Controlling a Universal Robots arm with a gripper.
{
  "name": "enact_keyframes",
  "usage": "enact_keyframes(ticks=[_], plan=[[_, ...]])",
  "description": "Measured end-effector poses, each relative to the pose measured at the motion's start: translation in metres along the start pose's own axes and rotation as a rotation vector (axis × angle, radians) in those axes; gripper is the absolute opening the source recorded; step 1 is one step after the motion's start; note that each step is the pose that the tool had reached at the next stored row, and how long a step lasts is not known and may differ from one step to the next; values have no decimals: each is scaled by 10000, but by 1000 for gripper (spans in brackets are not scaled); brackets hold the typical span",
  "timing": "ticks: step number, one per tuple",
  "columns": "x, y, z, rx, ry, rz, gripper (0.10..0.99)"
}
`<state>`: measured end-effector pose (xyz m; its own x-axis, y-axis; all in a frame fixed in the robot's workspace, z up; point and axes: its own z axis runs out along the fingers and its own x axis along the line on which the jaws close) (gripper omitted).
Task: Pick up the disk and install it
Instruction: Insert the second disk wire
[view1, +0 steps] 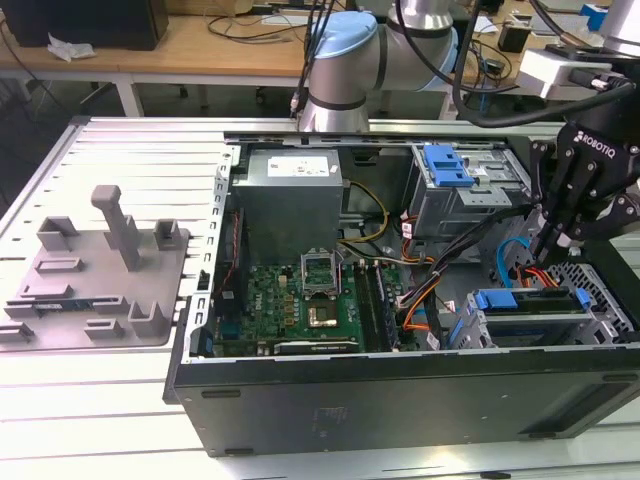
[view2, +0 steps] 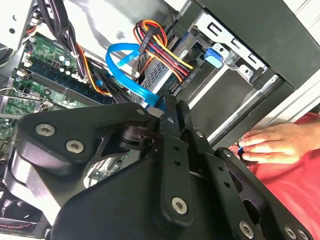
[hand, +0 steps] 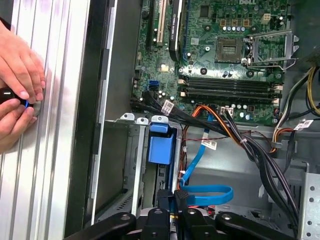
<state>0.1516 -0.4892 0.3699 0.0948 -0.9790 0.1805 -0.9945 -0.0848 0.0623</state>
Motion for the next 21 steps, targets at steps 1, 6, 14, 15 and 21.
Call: enact_keyframes(ticks=[1,6,14,15,21], plan=[[0,0,1,0,-1,0,161],[65,5,14,11,-114,-5,161],[266,23,52,99,-1043,-48,161],[306,26,60,117,-1229,-57,161],[366,25,102,134,-1587,323,161]])
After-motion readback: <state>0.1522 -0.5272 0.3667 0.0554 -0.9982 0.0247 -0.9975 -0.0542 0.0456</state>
